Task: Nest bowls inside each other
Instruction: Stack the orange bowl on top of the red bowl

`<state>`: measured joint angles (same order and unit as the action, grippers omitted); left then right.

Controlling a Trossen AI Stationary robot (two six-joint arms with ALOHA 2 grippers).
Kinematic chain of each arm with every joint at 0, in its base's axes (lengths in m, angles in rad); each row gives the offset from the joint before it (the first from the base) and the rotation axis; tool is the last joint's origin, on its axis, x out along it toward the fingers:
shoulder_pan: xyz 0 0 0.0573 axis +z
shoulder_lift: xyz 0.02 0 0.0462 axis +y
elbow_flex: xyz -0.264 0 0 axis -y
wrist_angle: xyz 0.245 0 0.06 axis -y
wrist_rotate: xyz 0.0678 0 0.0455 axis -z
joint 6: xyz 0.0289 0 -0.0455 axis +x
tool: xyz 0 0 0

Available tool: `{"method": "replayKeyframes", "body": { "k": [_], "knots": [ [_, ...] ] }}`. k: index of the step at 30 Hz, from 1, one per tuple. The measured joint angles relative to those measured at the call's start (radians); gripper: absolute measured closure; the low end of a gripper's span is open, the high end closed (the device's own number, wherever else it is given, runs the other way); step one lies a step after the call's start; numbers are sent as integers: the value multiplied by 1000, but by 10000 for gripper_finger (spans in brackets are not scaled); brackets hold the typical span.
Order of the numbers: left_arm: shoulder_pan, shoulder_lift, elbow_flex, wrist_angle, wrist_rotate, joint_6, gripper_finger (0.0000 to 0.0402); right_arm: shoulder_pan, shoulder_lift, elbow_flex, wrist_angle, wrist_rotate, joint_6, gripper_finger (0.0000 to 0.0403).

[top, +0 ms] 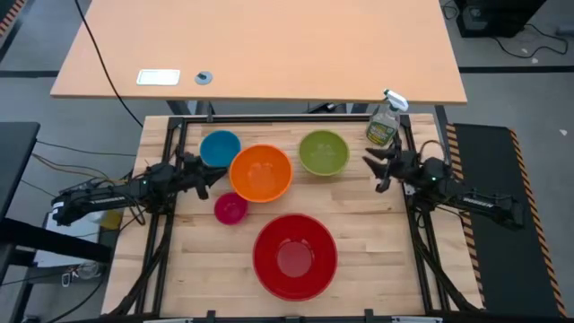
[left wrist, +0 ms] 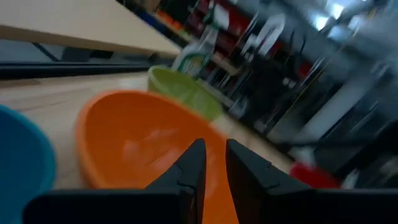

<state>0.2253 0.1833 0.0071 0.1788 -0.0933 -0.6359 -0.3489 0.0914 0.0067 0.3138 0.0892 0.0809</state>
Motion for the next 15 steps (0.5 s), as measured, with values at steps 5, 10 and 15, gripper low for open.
{"method": "replayKeyframes", "body": {
  "k": [5,10,15],
  "knots": [
    [0,0,0,109,0,-212,338,-7,0,0,39,208,445,244],
    [0,0,0,181,0,-209,338,-20,2,0,-29,329,867,244],
    [0,0,0,192,0,-213,338,-19,2,0,29,312,947,244]
  ]
}}
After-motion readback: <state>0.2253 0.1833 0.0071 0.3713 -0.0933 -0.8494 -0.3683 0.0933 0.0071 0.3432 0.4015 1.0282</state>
